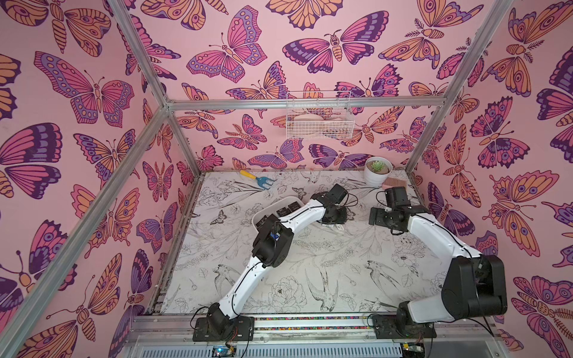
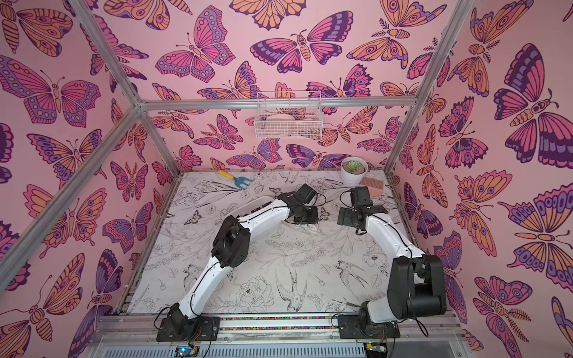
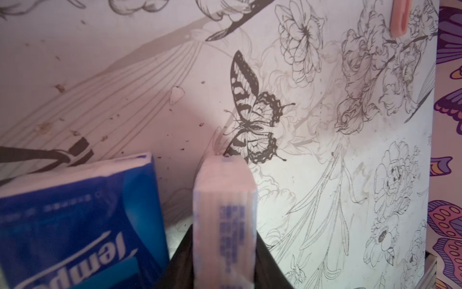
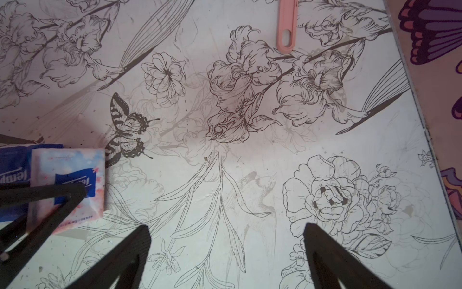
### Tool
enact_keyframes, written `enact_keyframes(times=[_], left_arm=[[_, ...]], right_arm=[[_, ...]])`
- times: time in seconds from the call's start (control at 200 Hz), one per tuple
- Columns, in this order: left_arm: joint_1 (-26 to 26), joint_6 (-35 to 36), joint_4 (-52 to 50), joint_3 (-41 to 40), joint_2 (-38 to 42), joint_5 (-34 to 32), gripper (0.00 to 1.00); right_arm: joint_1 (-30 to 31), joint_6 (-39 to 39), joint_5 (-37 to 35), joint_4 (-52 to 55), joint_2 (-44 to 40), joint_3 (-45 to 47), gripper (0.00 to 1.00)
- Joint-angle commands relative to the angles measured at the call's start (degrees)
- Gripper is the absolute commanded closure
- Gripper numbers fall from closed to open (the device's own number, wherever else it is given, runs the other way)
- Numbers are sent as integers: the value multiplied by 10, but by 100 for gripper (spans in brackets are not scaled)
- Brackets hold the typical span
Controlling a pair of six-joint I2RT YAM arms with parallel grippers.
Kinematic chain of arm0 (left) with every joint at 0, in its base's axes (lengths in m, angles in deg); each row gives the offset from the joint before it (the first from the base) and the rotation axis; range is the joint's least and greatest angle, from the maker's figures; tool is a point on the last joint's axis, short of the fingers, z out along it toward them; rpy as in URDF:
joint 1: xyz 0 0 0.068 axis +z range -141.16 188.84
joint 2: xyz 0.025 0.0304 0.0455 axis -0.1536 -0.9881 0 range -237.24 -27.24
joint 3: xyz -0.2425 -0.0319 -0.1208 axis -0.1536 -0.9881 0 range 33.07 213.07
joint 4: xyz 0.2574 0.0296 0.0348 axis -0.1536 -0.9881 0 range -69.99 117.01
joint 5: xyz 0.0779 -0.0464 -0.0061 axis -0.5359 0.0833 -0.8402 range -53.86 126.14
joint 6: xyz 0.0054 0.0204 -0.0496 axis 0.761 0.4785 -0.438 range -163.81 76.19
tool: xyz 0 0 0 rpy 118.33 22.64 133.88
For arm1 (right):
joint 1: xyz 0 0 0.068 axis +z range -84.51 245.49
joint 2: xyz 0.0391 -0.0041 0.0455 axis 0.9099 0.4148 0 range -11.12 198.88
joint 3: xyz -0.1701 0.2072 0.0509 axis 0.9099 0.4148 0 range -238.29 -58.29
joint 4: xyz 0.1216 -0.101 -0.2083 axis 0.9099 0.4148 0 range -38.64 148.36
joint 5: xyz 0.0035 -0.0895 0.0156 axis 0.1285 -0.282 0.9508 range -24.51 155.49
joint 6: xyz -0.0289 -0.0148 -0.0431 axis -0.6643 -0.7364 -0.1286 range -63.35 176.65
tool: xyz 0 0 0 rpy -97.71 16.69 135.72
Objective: Take the pocket tissues out of the storage box
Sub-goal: Place the pocket tissues at the center of the board, then pick up the pocket tissues from the storage box.
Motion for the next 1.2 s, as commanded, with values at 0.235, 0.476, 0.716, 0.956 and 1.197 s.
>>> enact_keyframes(times=[0.235,0.476,0.716,0.956,1.197], left_arm=[[28,9,11,0,-7,19,62],[27,16,9,-25,54,15,44],[32,55,4,-88,142,-54,43],[58,81,-9,-126,134,-83,42],[59,82,-13,-147,140,-105,43]], right_arm=[[-1,-2,42,2,7,10,1],[19,3,55,-1,16,7,1],[40,13,62,-14,32,1,2],[58,22,63,-24,56,-8,2],[68,25,65,-30,73,-16,2]])
